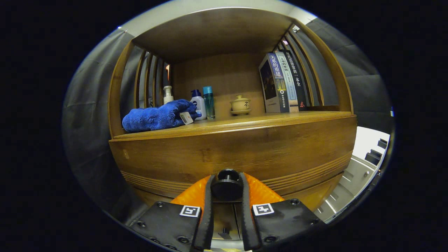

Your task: Pull open the drawer, take out the items inside it, and place them on the countertop above the cabinet.

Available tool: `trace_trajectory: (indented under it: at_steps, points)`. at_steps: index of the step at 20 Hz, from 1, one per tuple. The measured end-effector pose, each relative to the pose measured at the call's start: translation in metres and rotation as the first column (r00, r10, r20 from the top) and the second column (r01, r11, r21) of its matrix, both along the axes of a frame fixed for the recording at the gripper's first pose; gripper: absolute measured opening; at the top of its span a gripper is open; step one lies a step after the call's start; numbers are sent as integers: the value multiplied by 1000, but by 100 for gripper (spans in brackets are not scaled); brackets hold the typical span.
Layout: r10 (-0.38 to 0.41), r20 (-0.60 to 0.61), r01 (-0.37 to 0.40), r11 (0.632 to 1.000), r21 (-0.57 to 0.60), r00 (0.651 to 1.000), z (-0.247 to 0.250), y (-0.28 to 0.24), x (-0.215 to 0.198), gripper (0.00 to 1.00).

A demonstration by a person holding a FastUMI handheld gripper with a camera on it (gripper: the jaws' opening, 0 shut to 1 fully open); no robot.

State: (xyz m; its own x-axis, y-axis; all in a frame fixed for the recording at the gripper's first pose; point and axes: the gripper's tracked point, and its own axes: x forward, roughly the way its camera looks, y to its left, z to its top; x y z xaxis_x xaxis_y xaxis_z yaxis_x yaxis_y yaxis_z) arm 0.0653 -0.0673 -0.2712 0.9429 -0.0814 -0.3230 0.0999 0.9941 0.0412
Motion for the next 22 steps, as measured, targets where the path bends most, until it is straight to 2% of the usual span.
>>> trace_trajectory:
  at_steps: [22]
  points:
    - [14,-94,-15,1000,-12,996,25,17,-132,41]
